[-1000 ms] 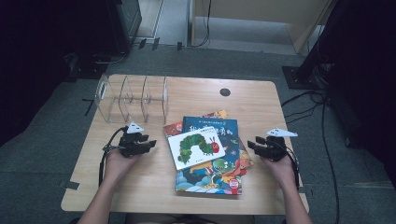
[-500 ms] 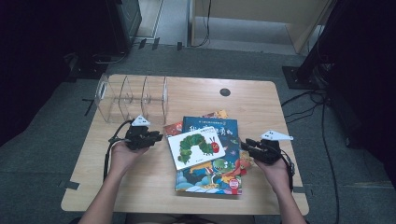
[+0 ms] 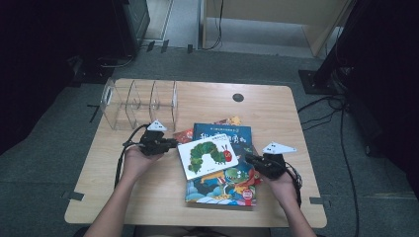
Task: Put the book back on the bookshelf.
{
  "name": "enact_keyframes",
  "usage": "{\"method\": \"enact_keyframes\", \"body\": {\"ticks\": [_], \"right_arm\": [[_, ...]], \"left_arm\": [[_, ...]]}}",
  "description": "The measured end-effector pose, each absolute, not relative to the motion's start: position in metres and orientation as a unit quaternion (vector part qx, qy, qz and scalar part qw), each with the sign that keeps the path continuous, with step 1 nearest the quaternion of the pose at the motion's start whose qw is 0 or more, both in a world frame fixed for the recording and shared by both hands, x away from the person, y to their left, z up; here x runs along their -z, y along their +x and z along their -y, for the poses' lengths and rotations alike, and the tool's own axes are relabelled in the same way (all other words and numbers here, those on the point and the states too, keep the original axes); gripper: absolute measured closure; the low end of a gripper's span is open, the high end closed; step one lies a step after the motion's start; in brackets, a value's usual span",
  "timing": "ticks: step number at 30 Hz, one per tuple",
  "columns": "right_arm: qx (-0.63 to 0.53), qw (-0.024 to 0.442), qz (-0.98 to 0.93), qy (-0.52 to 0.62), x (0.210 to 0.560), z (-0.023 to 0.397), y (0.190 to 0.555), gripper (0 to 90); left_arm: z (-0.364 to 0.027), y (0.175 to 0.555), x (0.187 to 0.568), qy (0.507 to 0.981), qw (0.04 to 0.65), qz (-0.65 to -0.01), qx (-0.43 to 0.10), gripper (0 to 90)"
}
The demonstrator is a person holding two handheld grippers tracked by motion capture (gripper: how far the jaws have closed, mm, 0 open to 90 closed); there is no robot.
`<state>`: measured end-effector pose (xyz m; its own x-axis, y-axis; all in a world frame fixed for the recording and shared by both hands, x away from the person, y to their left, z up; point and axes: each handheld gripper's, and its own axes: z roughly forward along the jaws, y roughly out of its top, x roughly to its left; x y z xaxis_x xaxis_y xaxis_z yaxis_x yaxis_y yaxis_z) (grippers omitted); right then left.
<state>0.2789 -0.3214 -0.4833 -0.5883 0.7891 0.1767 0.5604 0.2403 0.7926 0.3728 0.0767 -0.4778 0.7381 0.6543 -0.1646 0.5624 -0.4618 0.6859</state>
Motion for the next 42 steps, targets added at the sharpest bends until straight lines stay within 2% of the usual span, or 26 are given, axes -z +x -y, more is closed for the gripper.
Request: {"method": "enact_keyframes", "body": {"ticks": [19, 28, 36, 42], "right_arm": [[-0.418, 0.096, -0.811, 0.398, 0.492, 0.304, 0.272, 87.8], [-0.42, 0.098, -0.808, 0.401, 0.494, 0.305, 0.276, 88.7], [-0.422, 0.102, -0.805, 0.405, 0.495, 0.308, 0.28, 89.0], [-0.424, 0.107, -0.801, 0.409, 0.496, 0.309, 0.284, 89.6]], "left_arm": [[-0.078, 0.371, 0.481, 0.853, 0.377, -0.357, -0.044, 84.5], [-0.078, 0.366, 0.482, 0.854, 0.382, -0.353, -0.031, 84.9], [-0.08, 0.362, 0.482, 0.857, 0.375, -0.352, -0.038, 76.7], [-0.076, 0.363, 0.483, 0.857, 0.376, -0.351, -0.033, 80.3]]}}
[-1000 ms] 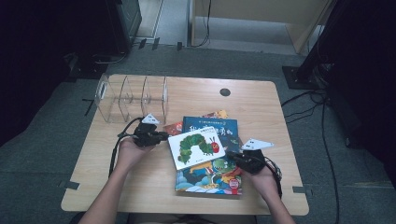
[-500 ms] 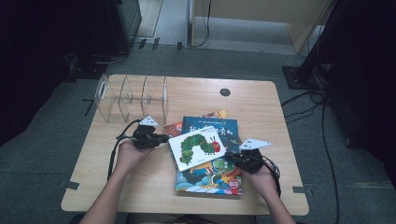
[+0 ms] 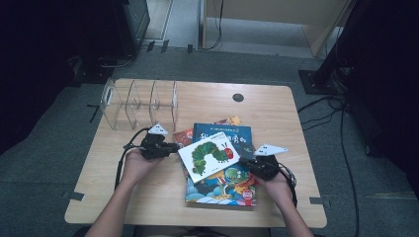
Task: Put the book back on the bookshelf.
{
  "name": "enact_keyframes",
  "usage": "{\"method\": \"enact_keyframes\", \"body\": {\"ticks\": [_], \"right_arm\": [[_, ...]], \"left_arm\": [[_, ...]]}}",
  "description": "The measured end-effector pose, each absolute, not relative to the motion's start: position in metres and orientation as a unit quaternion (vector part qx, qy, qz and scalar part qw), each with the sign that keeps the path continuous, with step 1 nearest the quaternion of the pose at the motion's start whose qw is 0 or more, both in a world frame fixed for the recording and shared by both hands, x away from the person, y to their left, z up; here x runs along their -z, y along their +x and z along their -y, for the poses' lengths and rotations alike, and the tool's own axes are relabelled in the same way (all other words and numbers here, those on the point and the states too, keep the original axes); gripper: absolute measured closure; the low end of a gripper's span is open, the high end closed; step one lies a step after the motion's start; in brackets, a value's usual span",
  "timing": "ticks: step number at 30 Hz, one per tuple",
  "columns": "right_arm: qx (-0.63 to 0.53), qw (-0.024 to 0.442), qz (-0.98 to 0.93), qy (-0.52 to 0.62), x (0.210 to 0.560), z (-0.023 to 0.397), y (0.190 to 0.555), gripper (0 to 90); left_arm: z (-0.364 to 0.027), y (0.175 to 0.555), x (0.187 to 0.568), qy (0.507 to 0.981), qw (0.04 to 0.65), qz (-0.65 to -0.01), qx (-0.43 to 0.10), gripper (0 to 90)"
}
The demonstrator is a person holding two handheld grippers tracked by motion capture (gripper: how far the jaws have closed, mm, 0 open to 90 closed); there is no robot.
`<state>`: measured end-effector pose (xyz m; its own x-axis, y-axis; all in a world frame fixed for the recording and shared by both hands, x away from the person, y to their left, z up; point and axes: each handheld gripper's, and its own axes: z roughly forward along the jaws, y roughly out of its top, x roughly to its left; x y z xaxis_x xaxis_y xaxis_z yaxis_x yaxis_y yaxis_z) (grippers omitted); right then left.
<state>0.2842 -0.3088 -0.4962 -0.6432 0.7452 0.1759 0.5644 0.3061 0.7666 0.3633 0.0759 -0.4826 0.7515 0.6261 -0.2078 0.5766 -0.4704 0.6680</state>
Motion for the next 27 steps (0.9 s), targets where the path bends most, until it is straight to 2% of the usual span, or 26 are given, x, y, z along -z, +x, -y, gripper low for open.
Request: {"method": "enact_keyframes", "body": {"ticks": [8, 13, 21, 25, 27], "right_arm": [[-0.431, 0.103, -0.795, 0.414, 0.498, 0.311, 0.292, 89.6], [-0.437, 0.103, -0.793, 0.413, 0.499, 0.309, 0.296, 89.6], [-0.435, 0.102, -0.795, 0.41, 0.498, 0.305, 0.303, 89.6], [-0.437, 0.099, -0.798, 0.403, 0.498, 0.301, 0.308, 89.6], [-0.436, 0.104, -0.801, 0.397, 0.499, 0.3, 0.308, 89.6]], "left_arm": [[-0.079, 0.356, 0.481, 0.858, 0.367, -0.359, -0.009, 80.0], [-0.082, 0.35, 0.48, 0.857, 0.363, -0.365, -0.008, 76.1], [-0.091, 0.349, 0.481, 0.847, 0.373, -0.379, -0.006, 61.8], [-0.096, 0.348, 0.479, 0.846, 0.38, -0.373, -0.021, 50.4], [-0.098, 0.347, 0.477, 0.846, 0.383, -0.371, -0.023, 48.8]]}}
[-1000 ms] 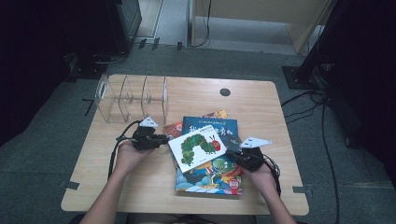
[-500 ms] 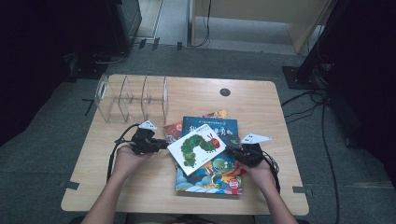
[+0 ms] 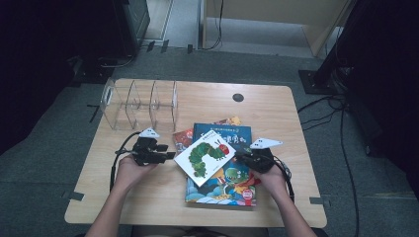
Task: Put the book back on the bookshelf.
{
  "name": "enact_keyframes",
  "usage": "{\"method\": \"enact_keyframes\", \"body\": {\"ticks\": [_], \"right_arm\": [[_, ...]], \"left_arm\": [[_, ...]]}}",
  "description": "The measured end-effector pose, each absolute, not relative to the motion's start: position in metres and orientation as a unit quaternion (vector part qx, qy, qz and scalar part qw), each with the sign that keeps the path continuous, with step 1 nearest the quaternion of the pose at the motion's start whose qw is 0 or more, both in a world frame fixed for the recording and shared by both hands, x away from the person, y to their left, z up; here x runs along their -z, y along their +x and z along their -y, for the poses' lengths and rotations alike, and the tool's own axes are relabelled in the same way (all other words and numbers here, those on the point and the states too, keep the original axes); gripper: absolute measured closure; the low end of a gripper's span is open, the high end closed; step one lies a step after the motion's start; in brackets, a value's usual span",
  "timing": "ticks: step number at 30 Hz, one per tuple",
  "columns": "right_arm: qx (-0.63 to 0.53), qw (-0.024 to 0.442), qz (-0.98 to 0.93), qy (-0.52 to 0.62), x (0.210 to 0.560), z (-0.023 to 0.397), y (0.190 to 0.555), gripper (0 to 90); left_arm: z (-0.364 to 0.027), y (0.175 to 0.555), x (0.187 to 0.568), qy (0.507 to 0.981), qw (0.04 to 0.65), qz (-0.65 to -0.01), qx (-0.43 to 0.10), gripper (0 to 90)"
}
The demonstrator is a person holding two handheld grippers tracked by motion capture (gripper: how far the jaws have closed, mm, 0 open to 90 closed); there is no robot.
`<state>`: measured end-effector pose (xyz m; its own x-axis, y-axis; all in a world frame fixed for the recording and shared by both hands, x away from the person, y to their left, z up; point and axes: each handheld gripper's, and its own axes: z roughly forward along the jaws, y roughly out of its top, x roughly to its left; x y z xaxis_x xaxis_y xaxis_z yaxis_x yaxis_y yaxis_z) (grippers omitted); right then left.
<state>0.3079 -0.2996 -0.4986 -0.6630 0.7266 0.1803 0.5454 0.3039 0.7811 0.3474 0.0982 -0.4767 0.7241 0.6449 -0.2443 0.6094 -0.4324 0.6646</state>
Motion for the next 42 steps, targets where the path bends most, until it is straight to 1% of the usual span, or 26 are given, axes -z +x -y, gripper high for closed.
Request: {"method": "enact_keyframes", "body": {"ticks": [1, 4, 7, 9, 10, 11, 15, 16, 20, 25, 26, 29, 31, 39, 42], "right_arm": [[-0.436, 0.104, -0.801, 0.397, 0.499, 0.3, 0.308, 89.6], [-0.439, 0.105, -0.801, 0.394, 0.499, 0.299, 0.309, 89.6], [-0.44, 0.108, -0.8, 0.392, 0.5, 0.298, 0.311, 89.6], [-0.44, 0.111, -0.8, 0.392, 0.5, 0.297, 0.311, 89.6], [-0.44, 0.112, -0.8, 0.392, 0.5, 0.297, 0.311, 89.6], [-0.44, 0.112, -0.8, 0.392, 0.5, 0.297, 0.311, 89.6], [-0.438, 0.11, -0.8, 0.394, 0.498, 0.297, 0.309, 89.7], [-0.438, 0.105, -0.8, 0.396, 0.496, 0.297, 0.306, 89.7], [-0.435, 0.096, -0.806, 0.39, 0.495, 0.291, 0.3, 89.6], [-0.433, 0.101, -0.811, 0.38, 0.497, 0.286, 0.296, 89.5], [-0.434, 0.1, -0.81, 0.382, 0.497, 0.283, 0.295, 89.5], [-0.432, 0.103, -0.811, 0.38, 0.497, 0.278, 0.295, 89.7], [-0.43, 0.113, -0.813, 0.376, 0.497, 0.275, 0.295, 89.7], [-0.434, 0.102, -0.813, 0.373, 0.498, 0.273, 0.301, 89.9], [-0.436, 0.103, -0.815, 0.368, 0.498, 0.269, 0.304, 89.9]], "left_arm": [[-0.098, 0.347, 0.477, 0.846, 0.383, -0.371, -0.023, 46.9], [-0.102, 0.348, 0.473, 0.841, 0.394, -0.37, -0.024, 45.3], [-0.102, 0.348, 0.468, 0.838, 0.401, -0.369, -0.025, 40.5], [-0.1, 0.348, 0.464, 0.837, 0.404, -0.37, -0.006, 38.6], [-0.1, 0.348, 0.464, 0.837, 0.404, -0.37, -0.006, 39.1], [-0.096, 0.349, 0.463, 0.838, 0.405, -0.365, 0.007, 38.6], [-0.088, 0.35, 0.461, 0.841, 0.403, -0.363, -0.006, 36.2], [-0.086, 0.353, 0.461, 0.842, 0.4, -0.362, 0.002, 35.8], [-0.08, 0.355, 0.464, 0.846, 0.394, -0.36, 0.005, 34.2], [-0.071, 0.359, 0.466, 0.852, 0.382, -0.358, 0.017, 30.6], [-0.068, 0.361, 0.468, 0.852, 0.379, -0.361, 0.02, 28.3], [-0.065, 0.363, 0.471, 0.856, 0.373, -0.358, 0.018, 26.0], [-0.064, 0.362, 0.471, 0.857, 0.372, -0.357, 0.019, 26.0], [-0.062, 0.362, 0.475, 0.862, 0.36, -0.357, 0.027, 26.7], [-0.06, 0.362, 0.478, 0.863, 0.357, -0.356, 0.038, 27.3]]}}
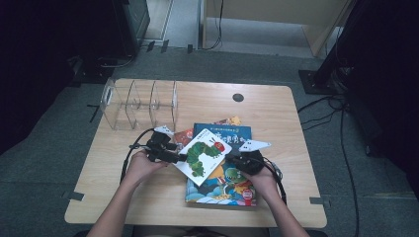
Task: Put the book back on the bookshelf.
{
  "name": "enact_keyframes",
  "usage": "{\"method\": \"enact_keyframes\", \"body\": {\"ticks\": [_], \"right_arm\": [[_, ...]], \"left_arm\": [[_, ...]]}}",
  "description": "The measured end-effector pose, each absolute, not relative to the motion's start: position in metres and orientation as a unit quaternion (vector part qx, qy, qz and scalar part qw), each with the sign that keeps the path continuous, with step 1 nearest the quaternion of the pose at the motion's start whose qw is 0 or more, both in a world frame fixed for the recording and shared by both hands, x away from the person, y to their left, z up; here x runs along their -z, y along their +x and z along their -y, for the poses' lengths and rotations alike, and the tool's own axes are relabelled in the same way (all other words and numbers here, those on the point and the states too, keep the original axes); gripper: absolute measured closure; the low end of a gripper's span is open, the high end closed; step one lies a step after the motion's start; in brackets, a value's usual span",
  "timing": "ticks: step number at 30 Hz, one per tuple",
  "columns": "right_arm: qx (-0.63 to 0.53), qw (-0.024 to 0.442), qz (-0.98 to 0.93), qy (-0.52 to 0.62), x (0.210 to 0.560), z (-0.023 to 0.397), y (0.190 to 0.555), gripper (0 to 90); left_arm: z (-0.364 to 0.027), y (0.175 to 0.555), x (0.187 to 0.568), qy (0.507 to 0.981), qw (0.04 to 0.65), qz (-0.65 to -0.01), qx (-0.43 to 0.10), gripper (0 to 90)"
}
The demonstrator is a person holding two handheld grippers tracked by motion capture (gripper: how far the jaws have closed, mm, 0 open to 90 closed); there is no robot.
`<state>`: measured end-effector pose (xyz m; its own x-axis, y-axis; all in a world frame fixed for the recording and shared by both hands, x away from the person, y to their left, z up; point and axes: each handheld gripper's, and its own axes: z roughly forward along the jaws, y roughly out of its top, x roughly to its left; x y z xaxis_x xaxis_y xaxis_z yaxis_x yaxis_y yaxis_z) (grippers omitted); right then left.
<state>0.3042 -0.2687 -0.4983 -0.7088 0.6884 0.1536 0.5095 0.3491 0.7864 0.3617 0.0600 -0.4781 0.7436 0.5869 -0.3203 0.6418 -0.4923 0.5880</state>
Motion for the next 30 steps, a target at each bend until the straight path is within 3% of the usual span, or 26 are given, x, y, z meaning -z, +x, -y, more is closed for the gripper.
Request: {"method": "enact_keyframes", "body": {"ticks": [22, 30], "right_arm": [[-0.427, 0.085, -0.83, 0.348, 0.495, 0.254, 0.313, 90.0], [-0.417, 0.073, -0.84, 0.339, 0.492, 0.252, 0.308, 90.0]], "left_arm": [[-0.064, 0.359, 0.485, 0.848, 0.358, -0.38, 0.097, 28.2], [-0.067, 0.36, 0.484, 0.846, 0.357, -0.385, 0.094, 28.2]]}}
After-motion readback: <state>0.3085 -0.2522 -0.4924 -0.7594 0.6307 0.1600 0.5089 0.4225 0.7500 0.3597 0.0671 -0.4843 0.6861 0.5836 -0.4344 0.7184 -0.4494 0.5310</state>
